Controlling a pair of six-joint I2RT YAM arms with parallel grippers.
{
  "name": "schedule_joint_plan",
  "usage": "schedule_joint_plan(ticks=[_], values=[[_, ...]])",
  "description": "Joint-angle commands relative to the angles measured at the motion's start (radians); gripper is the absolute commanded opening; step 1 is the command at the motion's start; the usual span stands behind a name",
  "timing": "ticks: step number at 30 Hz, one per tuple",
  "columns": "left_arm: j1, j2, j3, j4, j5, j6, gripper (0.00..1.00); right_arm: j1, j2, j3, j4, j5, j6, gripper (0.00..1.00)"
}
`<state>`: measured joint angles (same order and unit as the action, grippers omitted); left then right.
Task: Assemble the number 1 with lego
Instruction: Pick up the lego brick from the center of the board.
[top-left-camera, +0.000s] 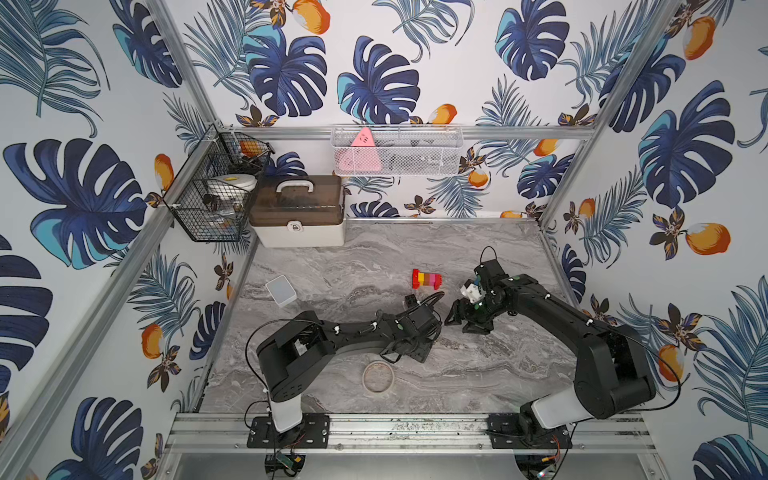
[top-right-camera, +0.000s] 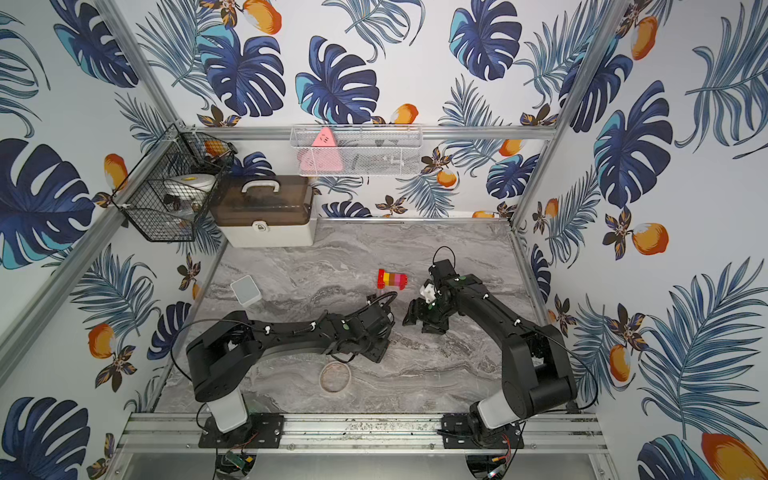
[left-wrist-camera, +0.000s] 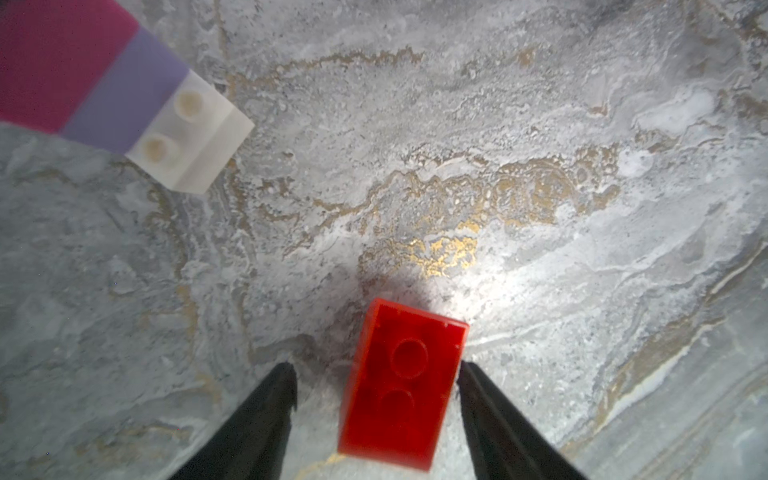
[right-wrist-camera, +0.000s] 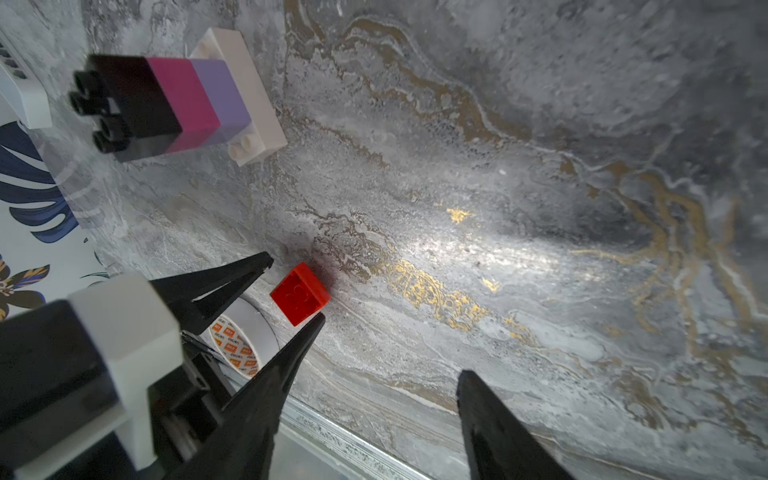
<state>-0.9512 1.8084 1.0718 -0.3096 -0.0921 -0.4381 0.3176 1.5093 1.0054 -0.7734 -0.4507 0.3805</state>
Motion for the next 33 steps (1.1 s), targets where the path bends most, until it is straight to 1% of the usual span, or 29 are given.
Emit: schedule_joint_plan(ticks=[1,3,6,9,11,13,16,19,21,24,26,30,33], values=[[-0.003,0.004,0.009,-0.014,-0.004,0.02,0.62,-0.002,-0.015,-0.001,-0.006,-0.007,-0.013,0.67],[-0.003,-0.001,0.005,-0.005,0.009,0.022,0.53,-0.002,-0.021,-0.001,-0.009,-0.005,-0.012,0.65],[-0.003,-0.002,0.017,-0.005,0.036,0.016,0.43,-0.002,-0.029,0.004,-0.016,-0.011,-0.023,0.64],[-0.002,-0.006,0.041,-0.028,0.076,0.005,0.38,-0.002,-0.058,-0.006,0.016,-0.042,-0.046,0.63],[-0.001,-0.015,0.062,-0.062,0.095,-0.008,0.36,-0.003,-0.09,-0.033,0.067,-0.066,-0.054,0.63],[0.015,-0.03,0.09,-0.1,0.138,-0.032,0.36,-0.001,-0.116,-0.064,0.121,-0.084,-0.055,0.65],[0.071,-0.069,0.115,-0.151,0.217,-0.087,0.34,0.005,-0.176,-0.117,0.228,-0.125,-0.054,0.67],[0.161,-0.121,0.131,-0.191,0.315,-0.144,0.32,0.012,-0.234,-0.161,0.317,-0.135,-0.052,0.66],[0.225,-0.152,0.143,-0.208,0.402,-0.182,0.32,0.025,-0.269,-0.189,0.38,-0.15,-0.058,0.65],[0.303,-0.183,0.163,-0.217,0.514,-0.229,0.32,0.065,-0.301,-0.221,0.483,-0.17,-0.087,0.64],[0.338,-0.189,0.186,-0.243,0.572,-0.234,0.33,0.096,-0.314,-0.23,0.531,-0.177,-0.119,0.64],[0.41,-0.191,0.193,-0.23,0.729,-0.259,0.33,0.172,-0.325,-0.204,0.558,-0.152,-0.184,0.63],[0.448,-0.203,0.173,-0.181,0.839,-0.319,0.32,0.233,-0.342,-0.173,0.551,-0.067,-0.25,0.62]])
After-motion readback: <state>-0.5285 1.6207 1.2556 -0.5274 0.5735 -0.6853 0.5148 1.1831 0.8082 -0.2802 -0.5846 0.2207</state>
